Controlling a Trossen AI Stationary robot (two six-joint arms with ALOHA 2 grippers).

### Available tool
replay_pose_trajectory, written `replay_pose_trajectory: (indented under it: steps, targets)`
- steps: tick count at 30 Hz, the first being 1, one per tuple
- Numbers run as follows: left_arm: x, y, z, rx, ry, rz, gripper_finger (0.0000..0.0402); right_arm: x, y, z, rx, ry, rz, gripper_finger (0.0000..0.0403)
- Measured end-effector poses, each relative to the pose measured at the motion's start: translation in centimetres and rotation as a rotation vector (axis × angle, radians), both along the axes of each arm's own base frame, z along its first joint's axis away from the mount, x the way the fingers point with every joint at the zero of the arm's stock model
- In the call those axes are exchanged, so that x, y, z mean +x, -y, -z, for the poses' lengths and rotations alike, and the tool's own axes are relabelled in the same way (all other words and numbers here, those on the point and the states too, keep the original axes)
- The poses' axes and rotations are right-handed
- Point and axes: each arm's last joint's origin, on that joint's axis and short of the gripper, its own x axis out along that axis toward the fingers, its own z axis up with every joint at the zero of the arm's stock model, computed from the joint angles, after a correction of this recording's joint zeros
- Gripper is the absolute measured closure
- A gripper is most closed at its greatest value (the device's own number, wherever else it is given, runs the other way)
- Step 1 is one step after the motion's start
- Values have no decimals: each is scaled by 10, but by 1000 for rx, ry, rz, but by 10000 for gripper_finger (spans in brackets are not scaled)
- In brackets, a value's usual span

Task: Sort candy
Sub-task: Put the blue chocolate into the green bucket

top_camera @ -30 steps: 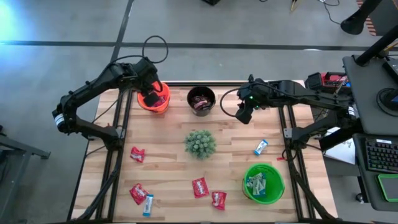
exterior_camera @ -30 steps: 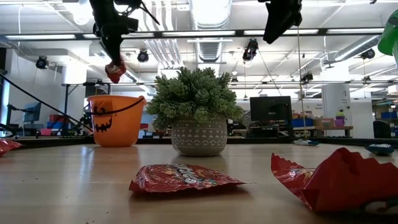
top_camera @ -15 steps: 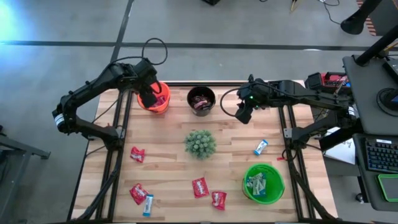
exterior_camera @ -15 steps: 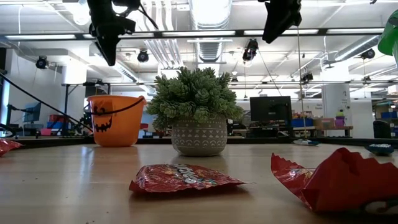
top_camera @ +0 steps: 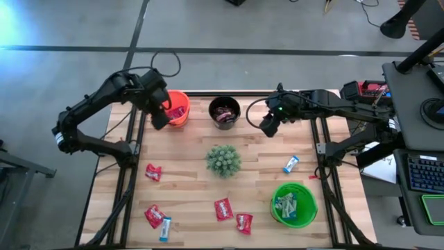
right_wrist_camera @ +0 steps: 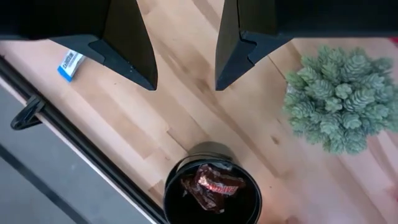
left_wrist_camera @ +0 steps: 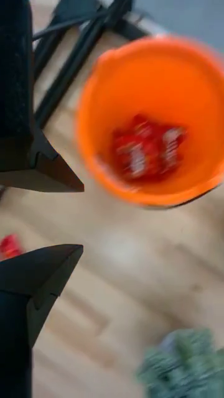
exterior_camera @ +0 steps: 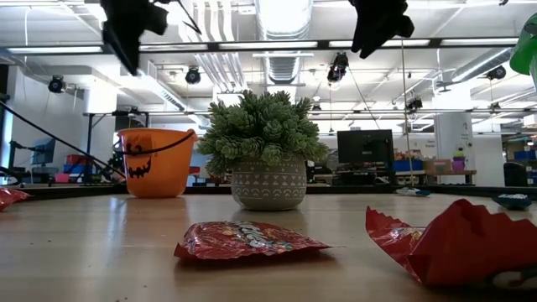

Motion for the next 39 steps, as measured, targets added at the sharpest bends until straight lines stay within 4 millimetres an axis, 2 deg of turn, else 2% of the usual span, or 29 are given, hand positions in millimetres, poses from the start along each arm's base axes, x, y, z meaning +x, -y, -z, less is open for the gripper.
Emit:
replay_pose_trajectory:
  steps: [4, 9, 21, 29, 39]
  targets:
    - [-10, 21, -4, -51, -24, 31, 274, 0, 0, 0, 7, 7, 13, 250]
    - [-16, 45, -13, -88, 49, 12, 274, 1, 0, 0, 11, 19, 23, 250]
    - [-31, 104, -24, -304, 155, -264, 274, 1, 0, -1, -18, 0, -25, 250]
    - [-30, 147, -21, -369, 132, -439, 274, 1, 0, -1, -32, -11, -50, 250]
    - [-20, 205, -6, -398, 54, -506, 274, 1, 0, 0, -42, -19, -70, 250]
